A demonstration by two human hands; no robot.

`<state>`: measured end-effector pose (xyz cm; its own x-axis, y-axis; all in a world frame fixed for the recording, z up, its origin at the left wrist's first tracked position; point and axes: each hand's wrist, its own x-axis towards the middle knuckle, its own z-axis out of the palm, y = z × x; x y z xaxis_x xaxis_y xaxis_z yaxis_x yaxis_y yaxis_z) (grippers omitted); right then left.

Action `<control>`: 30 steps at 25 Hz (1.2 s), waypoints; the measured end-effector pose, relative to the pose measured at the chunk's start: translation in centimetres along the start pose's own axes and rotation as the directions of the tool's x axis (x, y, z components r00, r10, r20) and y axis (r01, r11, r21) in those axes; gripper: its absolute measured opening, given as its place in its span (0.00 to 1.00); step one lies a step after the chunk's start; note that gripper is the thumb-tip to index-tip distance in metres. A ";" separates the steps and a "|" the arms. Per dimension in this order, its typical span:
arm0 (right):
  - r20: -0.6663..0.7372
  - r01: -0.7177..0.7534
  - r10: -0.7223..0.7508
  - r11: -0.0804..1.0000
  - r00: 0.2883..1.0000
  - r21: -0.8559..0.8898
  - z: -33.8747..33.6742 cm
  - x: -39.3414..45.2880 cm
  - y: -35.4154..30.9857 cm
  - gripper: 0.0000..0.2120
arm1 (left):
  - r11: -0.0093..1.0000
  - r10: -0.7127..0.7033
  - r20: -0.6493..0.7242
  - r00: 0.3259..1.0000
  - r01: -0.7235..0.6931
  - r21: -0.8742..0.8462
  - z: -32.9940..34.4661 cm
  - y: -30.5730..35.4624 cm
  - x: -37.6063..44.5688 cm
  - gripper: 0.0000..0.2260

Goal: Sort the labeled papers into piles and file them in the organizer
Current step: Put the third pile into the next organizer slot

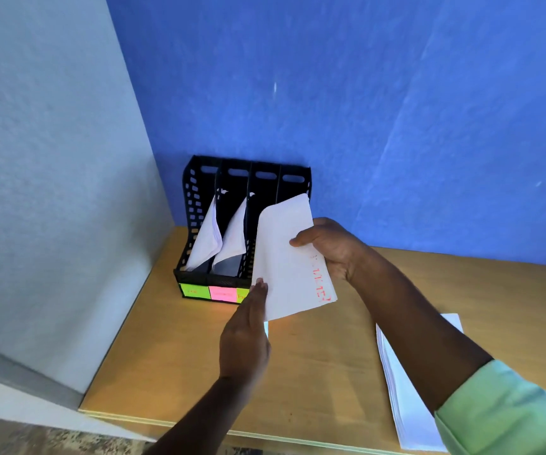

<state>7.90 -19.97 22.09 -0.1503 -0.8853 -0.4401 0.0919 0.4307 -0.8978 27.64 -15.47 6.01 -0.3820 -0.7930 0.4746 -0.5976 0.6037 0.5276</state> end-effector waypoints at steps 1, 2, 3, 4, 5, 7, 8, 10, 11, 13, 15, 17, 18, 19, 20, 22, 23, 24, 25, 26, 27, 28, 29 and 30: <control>0.006 0.010 -0.010 1.000 1.000 -0.008 -0.2 0.0 -0.4 0.09 | 1.000 0.005 0.006 1.000 -0.005 -0.016 0.2 0.0 0.3 0.38; 0.012 0.018 -0.018 1.000 1.000 -0.012 -0.4 0.2 -0.8 0.10 | 1.000 0.007 0.008 1.000 -0.007 -0.029 0.5 -0.1 0.7 0.37; 0.019 0.027 -0.026 0.999 0.999 -0.023 -0.6 0.4 -1.2 0.11 | 0.999 0.002 0.012 1.000 -0.002 -0.038 0.9 -0.2 1.2 0.36; 0.020 0.033 -0.032 0.999 0.999 -0.034 -0.8 0.7 -1.6 0.11 | 0.999 -0.014 0.021 1.000 0.015 -0.037 1.2 -0.3 1.9 0.36; 0.012 0.038 -0.038 0.998 0.999 -0.042 -1.0 1.1 -2.1 0.11 | 0.999 -0.037 0.039 0.999 0.038 -0.027 1.5 -0.6 2.6 0.37; -0.028 0.045 -0.046 0.998 0.999 -0.054 -1.1 1.8 -3.1 0.12 | 0.997 -0.078 0.091 0.993 0.080 -0.018 2.2 -1.2 4.1 0.43; -0.051 0.044 -0.048 0.997 0.998 -0.065 -1.1 2.1 -3.6 0.12 | 0.996 -0.088 0.116 0.989 0.090 -0.016 2.5 -1.5 4.8 0.46; -0.099 0.035 -0.044 0.995 0.994 -0.095 -1.3 3.0 -4.4 0.14 | 0.996 -0.083 0.152 0.985 0.086 -0.015 3.4 -2.0 5.9 0.51; -0.120 0.032 -0.045 0.994 0.992 -0.107 -1.6 3.7 -4.7 0.15 | 0.997 -0.076 0.159 0.984 0.080 -0.016 3.9 -2.2 6.5 0.51; -0.147 0.029 -0.046 0.993 0.988 -0.115 -2.0 4.7 -5.0 0.16 | 0.996 -0.076 0.165 0.983 0.081 -0.024 4.7 -2.4 7.2 0.51; -0.159 0.016 -0.035 0.993 0.987 -0.121 -2.2 5.8 -5.1 0.15 | 0.996 -0.082 0.181 0.980 0.087 -0.023 5.2 -2.8 7.7 0.50; -0.164 0.005 -0.024 0.993 0.986 -0.114 -2.1 6.8 -5.1 0.14 | 0.995 -0.092 0.184 0.979 0.095 -0.007 5.4 -3.4 8.2 0.49; -0.165 0.000 -0.018 0.994 0.986 -0.106 -1.9 7.3 -5.0 0.14 | 0.995 -0.101 0.184 0.978 0.103 -0.001 5.4 -3.8 8.5 0.49; -0.165 -0.001 -0.016 0.995 0.986 -0.103 -1.7 7.9 -5.0 0.14 | 0.993 -0.113 0.185 0.976 0.115 0.001 5.4 -4.2 8.8 0.49; -0.163 0.004 -0.021 0.994 0.986 -0.105 -1.4 8.5 -5.1 0.13 | 0.991 -0.133 0.186 0.973 0.136 -0.002 5.3 -4.6 9.0 0.48; -0.151 0.019 -0.036 0.993 0.988 -0.115 -1.0 9.4 -5.6 0.12 | 0.981 -0.188 0.188 0.964 0.195 -0.016 5.2 -5.2 9.3 0.46; -0.145 0.025 -0.042 0.993 0.989 -0.114 -0.7 10.0 -6.1 0.12 | 0.975 -0.213 0.191 0.958 0.222 -0.026 5.1 -5.4 9.4 0.45; -0.141 0.031 -0.047 0.994 0.989 -0.109 -0.6 10.3 -6.5 0.12 | 0.969 -0.231 0.199 0.952 0.243 -0.034 5.1 -5.6 9.3 0.44; -0.140 0.034 -0.049 0.994 0.989 -0.105 -0.5 10.7 -6.9 0.12 | 0.965 -0.249 0.212 0.945 0.261 -0.030 5.1 -5.7 9.2 0.44; -0.143 0.034 -0.049 0.994 0.989 -0.106 -0.4 11.2 -7.2 0.12 | 0.961 -0.268 0.224 0.937 0.278 -0.014 5.1 -5.9 9.2 0.44; -0.152 0.030 -0.047 0.993 0.987 -0.117 -0.2 11.5 -7.5 0.12 | 0.956 -0.285 0.232 0.930 0.293 0.002 5.2 -6.0 9.0 0.43; -0.164 0.020 -0.041 0.991 0.986 -0.131 0.1 11.9 -7.5 0.13 | 0.952 -0.299 0.236 0.925 0.305 0.011 5.2 -6.2 8.9 0.42; -0.176 0.003 -0.027 0.990 0.984 -0.140 0.4 12.1 -7.4 0.15 | 0.950 -0.306 0.240 0.921 0.312 0.014 5.2 -6.4 8.8 0.40; -0.187 -0.018 -0.009 0.990 0.982 -0.143 0.7 12.4 -7.1 0.17 | 0.949 -0.308 0.241 0.920 0.314 0.014 5.3 -6.5 8.7 0.38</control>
<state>6.03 -34.13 23.07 -0.3326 -0.8408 -0.4272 -0.0472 0.4673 -0.8829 24.49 -26.78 2.99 -0.3374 -0.9356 0.1039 -0.6974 0.3226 0.6400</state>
